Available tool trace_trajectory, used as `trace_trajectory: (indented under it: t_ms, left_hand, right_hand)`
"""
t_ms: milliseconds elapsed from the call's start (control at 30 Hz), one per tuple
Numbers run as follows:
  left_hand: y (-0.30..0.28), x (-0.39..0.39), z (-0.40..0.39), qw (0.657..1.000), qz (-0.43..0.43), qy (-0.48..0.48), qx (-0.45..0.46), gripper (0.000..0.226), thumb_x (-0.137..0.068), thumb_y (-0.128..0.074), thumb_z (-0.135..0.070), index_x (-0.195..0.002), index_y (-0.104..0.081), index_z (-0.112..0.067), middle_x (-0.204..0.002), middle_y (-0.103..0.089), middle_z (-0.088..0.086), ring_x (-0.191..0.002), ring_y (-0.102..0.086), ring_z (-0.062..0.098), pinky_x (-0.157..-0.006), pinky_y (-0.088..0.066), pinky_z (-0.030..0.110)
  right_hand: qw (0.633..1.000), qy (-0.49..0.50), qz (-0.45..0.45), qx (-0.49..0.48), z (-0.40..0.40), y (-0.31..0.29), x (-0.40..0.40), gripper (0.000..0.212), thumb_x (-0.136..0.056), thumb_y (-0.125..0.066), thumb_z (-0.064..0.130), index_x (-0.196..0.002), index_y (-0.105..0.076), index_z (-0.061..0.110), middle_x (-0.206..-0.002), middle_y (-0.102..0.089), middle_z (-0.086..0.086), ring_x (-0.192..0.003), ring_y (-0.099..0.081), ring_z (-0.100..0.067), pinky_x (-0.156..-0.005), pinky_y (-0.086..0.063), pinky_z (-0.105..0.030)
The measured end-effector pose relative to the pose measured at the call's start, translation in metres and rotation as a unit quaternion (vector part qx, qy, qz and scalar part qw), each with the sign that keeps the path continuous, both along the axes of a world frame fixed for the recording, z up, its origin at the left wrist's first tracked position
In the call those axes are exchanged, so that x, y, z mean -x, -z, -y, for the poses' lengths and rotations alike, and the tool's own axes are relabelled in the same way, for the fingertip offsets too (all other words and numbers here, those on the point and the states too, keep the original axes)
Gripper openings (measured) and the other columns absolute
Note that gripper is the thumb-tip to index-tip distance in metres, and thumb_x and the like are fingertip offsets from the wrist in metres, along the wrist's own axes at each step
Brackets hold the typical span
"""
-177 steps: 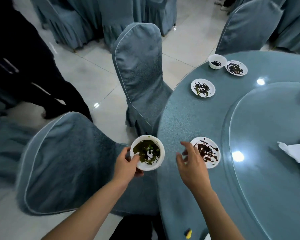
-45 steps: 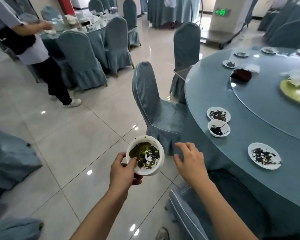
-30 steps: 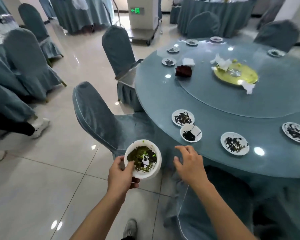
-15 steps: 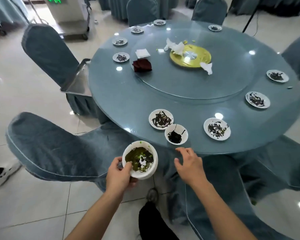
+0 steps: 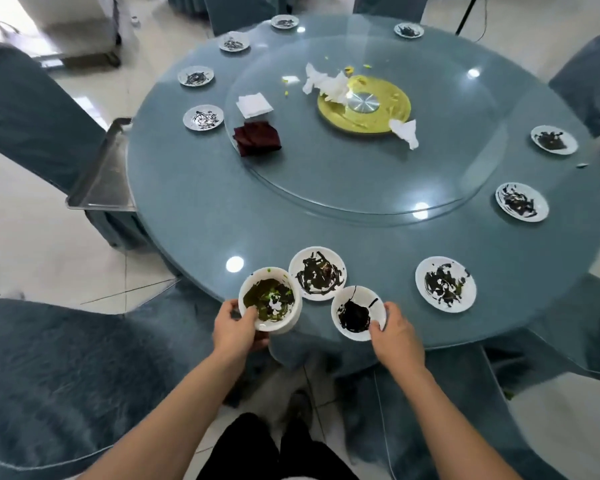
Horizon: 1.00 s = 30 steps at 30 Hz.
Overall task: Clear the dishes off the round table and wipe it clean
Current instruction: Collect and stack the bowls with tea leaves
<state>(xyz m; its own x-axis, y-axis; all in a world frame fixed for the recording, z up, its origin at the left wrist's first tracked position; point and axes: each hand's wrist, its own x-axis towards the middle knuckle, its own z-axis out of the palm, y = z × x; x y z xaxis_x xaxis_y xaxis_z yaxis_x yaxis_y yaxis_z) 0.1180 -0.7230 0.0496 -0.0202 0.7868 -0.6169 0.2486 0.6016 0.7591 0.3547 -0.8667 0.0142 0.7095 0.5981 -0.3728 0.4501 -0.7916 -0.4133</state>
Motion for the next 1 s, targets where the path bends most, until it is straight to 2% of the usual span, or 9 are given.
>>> trace_trajectory:
  t_ms: [167, 267, 433, 533, 600, 700, 767, 867, 1000]
  left_hand:
    - [0.018, -0.004, -0.04, 0.999, 0.021, -0.02, 0.026, 0.021, -0.101, -0.059, -0.016, -0.121, -0.054, -0.02, -0.108, -0.067, 0.016, -0.061, -0.07, 0.025, -0.05, -0.058, 0.031]
    - [0.021, -0.004, -0.057, 1.0, 0.026, 0.001, 0.018, 0.023, -0.102, -0.058, -0.017, -0.123, -0.052, -0.021, -0.102, -0.069, 0.016, -0.052, -0.068, 0.019, -0.05, -0.058, 0.031]
    - [0.023, 0.0, -0.073, 0.999, 0.026, 0.039, -0.006, 0.026, -0.1, -0.061, -0.018, -0.124, -0.052, -0.021, -0.092, -0.071, 0.018, -0.057, -0.069, 0.022, -0.052, -0.058, 0.033]
    - [0.026, 0.004, -0.074, 0.998, 0.04, 0.05, -0.005, 0.028, -0.099, -0.062, -0.018, -0.125, -0.053, -0.021, -0.094, -0.071, 0.02, -0.061, -0.071, 0.024, -0.056, -0.06, 0.037]
    - [0.024, 0.007, -0.073, 0.997, 0.054, 0.051, 0.001, 0.023, -0.1, -0.062, -0.021, -0.122, -0.055, -0.022, -0.096, -0.071, 0.019, -0.063, -0.071, 0.025, -0.058, -0.062, 0.041]
    - [0.022, 0.009, -0.071, 0.995, 0.096, 0.019, 0.019, 0.013, -0.103, -0.055, -0.025, -0.113, -0.06, -0.018, -0.091, -0.07, 0.016, -0.06, -0.07, 0.025, -0.057, -0.062, 0.042]
    - [0.019, 0.008, -0.07, 0.992, 0.118, -0.006, 0.034, 0.019, -0.105, -0.046, -0.028, -0.108, -0.063, -0.019, -0.084, -0.067, 0.017, -0.06, -0.069, 0.028, -0.052, -0.06, 0.039]
    - [0.015, 0.005, -0.071, 0.989, 0.133, -0.037, 0.054, 0.026, -0.103, -0.042, -0.033, -0.105, -0.064, -0.02, -0.076, -0.058, 0.016, -0.057, -0.064, 0.027, -0.048, -0.057, 0.035]
    - [0.013, 0.006, -0.069, 0.985, 0.153, -0.042, 0.061, 0.027, -0.103, -0.044, -0.037, -0.102, -0.065, -0.02, -0.071, -0.056, 0.012, -0.062, -0.062, 0.027, -0.054, -0.06, 0.038]
  right_hand:
    - [0.996, 0.079, -0.044, -0.025, -0.011, 0.007, -0.006, 0.018, -0.095, -0.055, 0.022, -0.113, -0.054, 0.02, -0.099, -0.07, -0.011, -0.08, -0.055, -0.029, -0.07, -0.044, -0.037]
    - [0.991, 0.094, -0.058, -0.075, -0.016, -0.005, -0.009, 0.013, -0.094, -0.057, 0.014, -0.106, -0.058, 0.018, -0.082, -0.069, 0.001, -0.078, -0.06, -0.03, -0.07, -0.045, -0.037]
    - [0.975, 0.101, -0.037, -0.193, -0.051, -0.042, -0.013, 0.014, -0.092, -0.063, 0.009, -0.104, -0.063, 0.017, -0.072, -0.063, 0.011, -0.072, -0.062, -0.027, -0.07, -0.048, -0.037]
    - [0.956, 0.065, -0.088, -0.271, -0.093, -0.057, 0.0, 0.017, -0.093, -0.064, 0.009, -0.1, -0.062, 0.023, -0.073, -0.068, 0.001, -0.069, -0.066, -0.03, -0.069, -0.053, -0.038]
    - [0.949, 0.017, -0.12, -0.289, -0.123, -0.062, 0.018, 0.017, -0.093, -0.064, 0.01, -0.101, -0.063, 0.025, -0.072, -0.069, -0.002, -0.065, -0.066, -0.024, -0.066, -0.054, -0.035]
    - [0.95, -0.05, -0.138, -0.276, -0.155, -0.064, 0.048, 0.015, -0.092, -0.064, 0.015, -0.101, -0.065, 0.027, -0.067, -0.064, 0.005, -0.062, -0.061, -0.017, -0.066, -0.052, -0.032]
    - [0.959, -0.091, -0.133, -0.235, -0.165, -0.062, 0.061, 0.014, -0.093, -0.062, 0.018, -0.103, -0.066, 0.026, -0.069, -0.063, 0.007, -0.068, -0.06, -0.015, -0.071, -0.049, -0.032]
    - [0.97, -0.143, -0.106, -0.168, -0.166, -0.055, 0.069, 0.017, -0.094, -0.059, 0.021, -0.11, -0.065, 0.023, -0.076, -0.063, 0.008, -0.082, -0.062, -0.02, -0.079, -0.048, -0.034]
    - [0.973, -0.167, -0.058, -0.147, -0.165, -0.043, 0.067, 0.032, -0.094, -0.059, 0.024, -0.126, -0.058, 0.025, -0.077, -0.066, 0.002, -0.088, -0.063, -0.026, -0.079, -0.048, -0.038]
